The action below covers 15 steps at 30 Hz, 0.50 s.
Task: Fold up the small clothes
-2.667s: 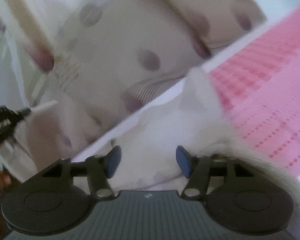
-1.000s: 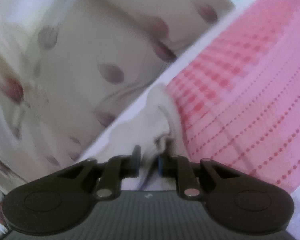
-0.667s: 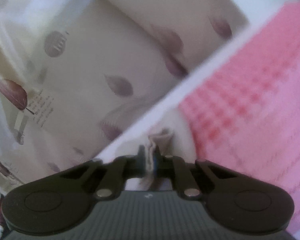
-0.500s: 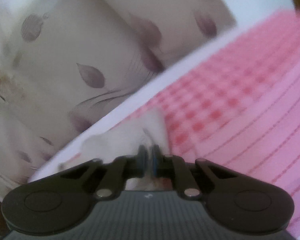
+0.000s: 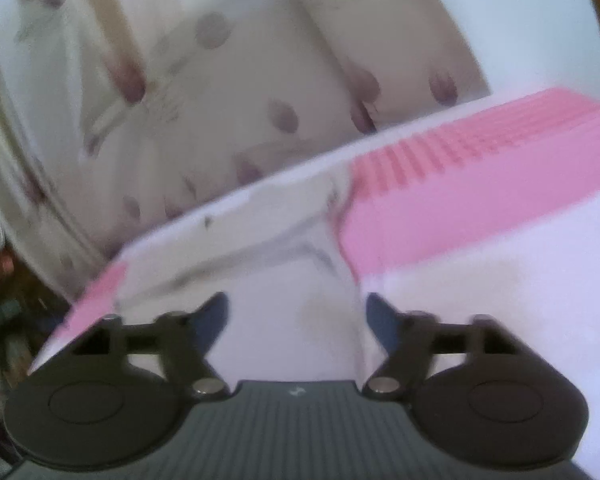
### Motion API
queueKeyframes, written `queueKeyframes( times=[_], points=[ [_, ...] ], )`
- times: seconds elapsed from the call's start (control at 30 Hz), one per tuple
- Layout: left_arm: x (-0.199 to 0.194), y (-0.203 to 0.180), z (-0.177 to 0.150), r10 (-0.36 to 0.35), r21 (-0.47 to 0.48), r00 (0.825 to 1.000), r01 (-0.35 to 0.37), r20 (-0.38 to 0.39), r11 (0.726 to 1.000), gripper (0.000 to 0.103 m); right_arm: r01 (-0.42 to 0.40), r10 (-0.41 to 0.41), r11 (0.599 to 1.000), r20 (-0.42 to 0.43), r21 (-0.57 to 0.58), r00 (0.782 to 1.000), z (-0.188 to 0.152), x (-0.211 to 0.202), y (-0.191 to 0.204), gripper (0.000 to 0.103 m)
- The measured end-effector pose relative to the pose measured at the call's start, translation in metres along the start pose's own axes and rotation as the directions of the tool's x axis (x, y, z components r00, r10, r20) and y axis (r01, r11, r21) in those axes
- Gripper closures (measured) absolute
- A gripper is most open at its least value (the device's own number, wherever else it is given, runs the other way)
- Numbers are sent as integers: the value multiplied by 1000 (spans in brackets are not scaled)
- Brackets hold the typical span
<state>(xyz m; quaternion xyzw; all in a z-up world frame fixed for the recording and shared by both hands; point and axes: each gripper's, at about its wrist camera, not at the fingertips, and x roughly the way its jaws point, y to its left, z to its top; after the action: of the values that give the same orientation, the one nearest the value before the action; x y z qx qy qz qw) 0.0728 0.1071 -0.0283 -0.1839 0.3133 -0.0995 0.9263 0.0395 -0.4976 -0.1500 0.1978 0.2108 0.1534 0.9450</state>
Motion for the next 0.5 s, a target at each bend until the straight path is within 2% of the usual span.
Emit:
queueKeyframes(
  times=[0.07, 0.13, 0.23, 0.37, 0.5],
  points=[
    [-18, 6, -16, 0, 1, 999, 0, -41, 1000, 5, 29, -29, 1000, -11, -7, 1000, -19, -21, -3, 25],
    [-32, 6, -35, -28, 10, 997, 29, -74, 1000, 10, 21, -21, 999, -4, 43, 1000, -33, -38, -9, 25],
    [-43, 3, -60, -51, 14, 995, 52, -87, 999, 11, 12, -13, 993, 8, 119, 1000, -51, -52, -15, 25],
    [-33, 4, -69, -49, -19, 997, 48, -56, 999, 10, -10, 9, 985, 7, 170, 1000, -65, -55, -18, 25],
    [4, 11, -60, -90, -105, 990, 79, -107, 991, 16, -21, 19, 984, 15, 180, 1000, -71, -56, -11, 25]
  ],
)
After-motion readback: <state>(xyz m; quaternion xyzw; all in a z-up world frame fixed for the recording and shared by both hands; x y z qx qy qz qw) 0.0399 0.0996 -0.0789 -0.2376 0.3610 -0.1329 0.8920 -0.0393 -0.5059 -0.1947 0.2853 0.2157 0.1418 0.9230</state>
